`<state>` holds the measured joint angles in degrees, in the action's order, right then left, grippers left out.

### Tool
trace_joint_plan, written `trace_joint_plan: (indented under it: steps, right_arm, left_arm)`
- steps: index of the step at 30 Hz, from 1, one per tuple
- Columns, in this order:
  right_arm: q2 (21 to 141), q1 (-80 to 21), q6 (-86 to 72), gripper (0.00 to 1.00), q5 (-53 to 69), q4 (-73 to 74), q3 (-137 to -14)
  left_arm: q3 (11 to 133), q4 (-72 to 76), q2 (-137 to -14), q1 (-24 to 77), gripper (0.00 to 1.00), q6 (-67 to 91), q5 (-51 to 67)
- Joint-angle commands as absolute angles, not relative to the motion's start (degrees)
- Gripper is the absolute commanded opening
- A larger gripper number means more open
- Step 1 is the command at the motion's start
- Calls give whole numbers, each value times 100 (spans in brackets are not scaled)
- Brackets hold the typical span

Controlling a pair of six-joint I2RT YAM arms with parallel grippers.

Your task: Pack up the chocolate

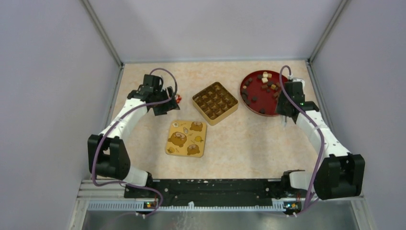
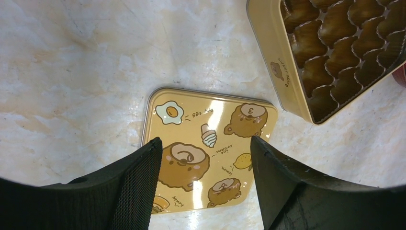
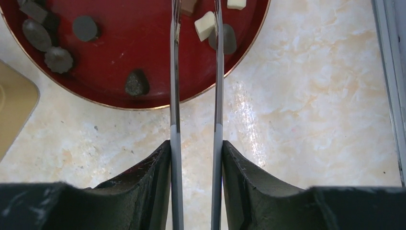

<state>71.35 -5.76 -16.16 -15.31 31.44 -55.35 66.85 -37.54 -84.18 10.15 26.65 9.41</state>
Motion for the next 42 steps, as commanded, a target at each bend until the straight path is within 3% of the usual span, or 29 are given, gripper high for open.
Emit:
trace_joint_plan:
  steps: [1,42]
  right_arm:
    - [7018,-530,-1645,40,-1477,3128,-5415]
    - [7208,-523,-1494,43,-1773,3062,-5340]
  left_arm:
    - [6703,-3604,-8423,976,73,2663,995]
    - [6794,-3595,-8488,976,72,2689,1084]
